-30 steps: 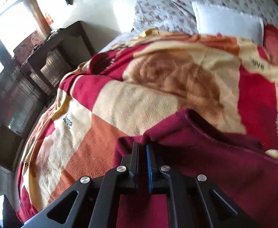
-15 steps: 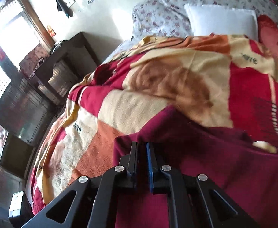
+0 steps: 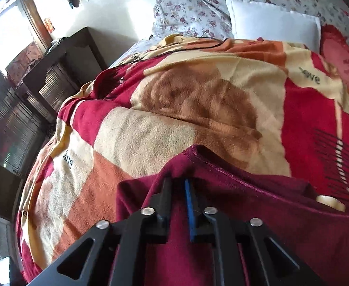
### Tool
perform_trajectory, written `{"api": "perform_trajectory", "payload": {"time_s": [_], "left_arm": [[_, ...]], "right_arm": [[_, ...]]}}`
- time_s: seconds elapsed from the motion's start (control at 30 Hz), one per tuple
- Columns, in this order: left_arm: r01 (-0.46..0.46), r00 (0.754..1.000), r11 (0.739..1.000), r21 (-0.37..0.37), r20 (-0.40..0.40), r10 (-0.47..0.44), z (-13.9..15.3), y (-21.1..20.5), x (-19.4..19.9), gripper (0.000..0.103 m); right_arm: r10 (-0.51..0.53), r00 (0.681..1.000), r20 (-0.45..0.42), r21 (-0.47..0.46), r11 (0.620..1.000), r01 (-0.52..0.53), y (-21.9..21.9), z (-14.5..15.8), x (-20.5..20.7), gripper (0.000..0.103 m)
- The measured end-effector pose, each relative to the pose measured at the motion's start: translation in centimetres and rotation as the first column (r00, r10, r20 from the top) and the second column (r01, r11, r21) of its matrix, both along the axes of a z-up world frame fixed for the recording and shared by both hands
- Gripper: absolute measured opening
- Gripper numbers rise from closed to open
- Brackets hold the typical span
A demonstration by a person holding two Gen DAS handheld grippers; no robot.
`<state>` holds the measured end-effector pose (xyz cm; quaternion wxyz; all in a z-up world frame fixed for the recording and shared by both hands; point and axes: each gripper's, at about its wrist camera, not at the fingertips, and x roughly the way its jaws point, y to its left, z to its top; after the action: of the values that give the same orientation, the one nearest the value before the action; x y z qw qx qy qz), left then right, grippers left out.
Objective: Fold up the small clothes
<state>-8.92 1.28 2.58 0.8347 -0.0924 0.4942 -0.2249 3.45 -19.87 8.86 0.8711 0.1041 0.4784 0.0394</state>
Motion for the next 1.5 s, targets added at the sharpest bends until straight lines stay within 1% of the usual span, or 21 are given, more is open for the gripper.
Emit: {"api": "perform_trajectory", "payload": {"time_s": [0.07, 0.1, 0.13, 0.23, 0.33, 0.4, 0.43, 0.53, 0.57, 0.63, 0.67, 0.77, 0.97, 1.07, 1.13, 1.17, 1.2, 1.23, 1.3, 1.4, 1.5], "left_arm": [[-0.005, 1.000, 1.000, -0.003, 0.009, 0.005, -0.1, 0.1, -0.2, 0.075], [-0.006, 1.000, 1.000, -0.002, 0.014, 0.006, -0.1, 0.1, -0.3, 0.075], [-0.007, 1.000, 1.000, -0.003, 0.018, 0.007, -0.1, 0.1, -0.4, 0.075], [-0.006, 1.000, 1.000, -0.011, 0.021, 0.006, -0.3, 0.4, -0.6, 0.075], [-0.003, 1.000, 1.000, -0.014, 0.026, 0.004, -0.4, 0.6, -0.8, 0.075], [0.004, 0.999, 1.000, -0.006, 0.035, -0.004, -0.5, 0.6, -0.9, 0.075], [0.008, 0.999, 1.000, -0.002, 0.039, -0.008, -0.6, 0.5, -1.0, 0.075], [0.017, 0.999, 1.000, 0.008, 0.051, -0.018, -0.5, 0.4, -1.2, 0.075], [0.023, 0.998, 1.000, 0.010, 0.057, -0.024, -0.4, 0.3, -1.2, 0.075], [0.035, 0.997, 0.999, 0.011, 0.075, -0.036, -0.1, -0.1, -1.0, 0.075], [0.046, 0.995, 0.999, 0.013, 0.089, -0.047, 0.1, -0.3, -0.9, 0.075], [0.077, 0.988, 0.997, -0.005, 0.137, -0.076, 0.5, -1.1, -0.6, 0.076], [0.085, 0.996, 0.994, -0.070, 0.034, -0.082, -0.5, -1.7, 1.2, 0.076], [0.086, 0.996, 0.991, -0.100, 0.025, -0.084, -0.5, -1.6, 1.5, 0.076], [0.101, 0.995, 0.987, -0.122, 0.020, -0.099, -0.6, -1.6, 1.4, 0.061], [0.118, 0.993, 0.982, -0.146, 0.008, -0.118, -0.6, -1.6, 1.3, 0.045], [0.128, 0.991, 0.979, -0.161, -0.004, -0.130, -0.6, -1.6, 1.3, 0.038], [0.130, 0.991, 0.978, -0.161, -0.004, -0.132, -0.5, -1.7, 1.2, 0.037], [0.147, 0.989, 0.977, -0.152, 0.007, -0.147, -0.1, -2.0, 0.8, 0.026], [0.157, 0.988, 0.976, -0.153, 0.028, -0.154, 1.4, -2.3, 0.2, 0.022], [0.195, 0.980, 0.969, -0.152, 0.080, -0.184, 3.9, -3.1, -1.2, 0.021]], "right_arm": [[-0.002, 1.000, 0.000, -0.007, 1.000, 0.002, 0.6, 0.4, -0.5, 0.077], [0.005, 1.000, -0.006, 0.014, 1.000, -0.005, 1.1, 0.3, -0.7, 0.082], [0.009, 1.000, -0.015, 0.021, 1.000, -0.008, 1.6, 0.2, -0.7, 0.083], [0.025, 0.998, -0.065, -0.032, 0.999, -0.027, 4.2, -0.9, -0.2, 0.083], [0.003, 0.996, -0.094, -0.200, 0.980, -0.022, 6.8, -2.4, 0.4, 0.089], [0.009, 0.994, -0.105, -0.314, 0.949, -0.042, 8.0, -3.5, 0.7, 0.090], [0.020, 0.994, -0.106, -0.355, 0.933, -0.057, 8.4, -4.0, 0.7, 0.088], [0.054, 0.995, -0.088, -0.413, 0.906, -0.086, 8.2, -3.7, -0.3, 0.055], [0.077, 0.994, -0.077, -0.382, 0.919, -0.101, 7.6, -3.2, -0.8, 0.039], [0.089, 0.994, -0.059, -0.223, 0.970, -0.100, 5.0, -1.7, -1.8, 0.023], [0.085, 0.996, -0.042, -0.138, 0.986, -0.090, 3.6, -1.1, -2.3, 0.022], [0.054, 0.999, -0.001, 0.022, 0.998, -0.054, 0.6, 0.1, -3.5, 0.021], [0.037, 0.999, -0.018, 0.081, 0.996, -0.036, 0.5, -0.6, -2.9, 0.020], [0.040, 0.999, -0.018, 0.082, 0.996, -0.039, 1.0, -0.7, -2.7, 0.020], [0.043, 0.999, -0.017, 0.089, 0.995, -0.041, 1.1, -0.8, -2.7, 0.020], [0.046, 0.999, -0.013, 0.097, 0.994, -0.045, 1.1, -0.8, -2.6, 0.020], [0.049, 0.999, -0.012, 0.101, 0.994, -0.048, 1.0, -0.9, -2.7, 0.020], [0.051, 0.999, -0.010, 0.107, 0.993, -0.050, 0.9, -0.9, -2.8, 0.020], [0.045, 0.999, 0.002, 0.140, 0.989, -0.045, 0.3, -0.7, -3.2, 0.020], [0.029, 0.999, 0.029, 0.198, 0.980, -0.034, -0.8, 0.1, -4.1, 0.020], [0.016, 0.997, 0.074, 0.211, 0.977, -0.031, -1.9, 1.7, -5.4, 0.020]]}}
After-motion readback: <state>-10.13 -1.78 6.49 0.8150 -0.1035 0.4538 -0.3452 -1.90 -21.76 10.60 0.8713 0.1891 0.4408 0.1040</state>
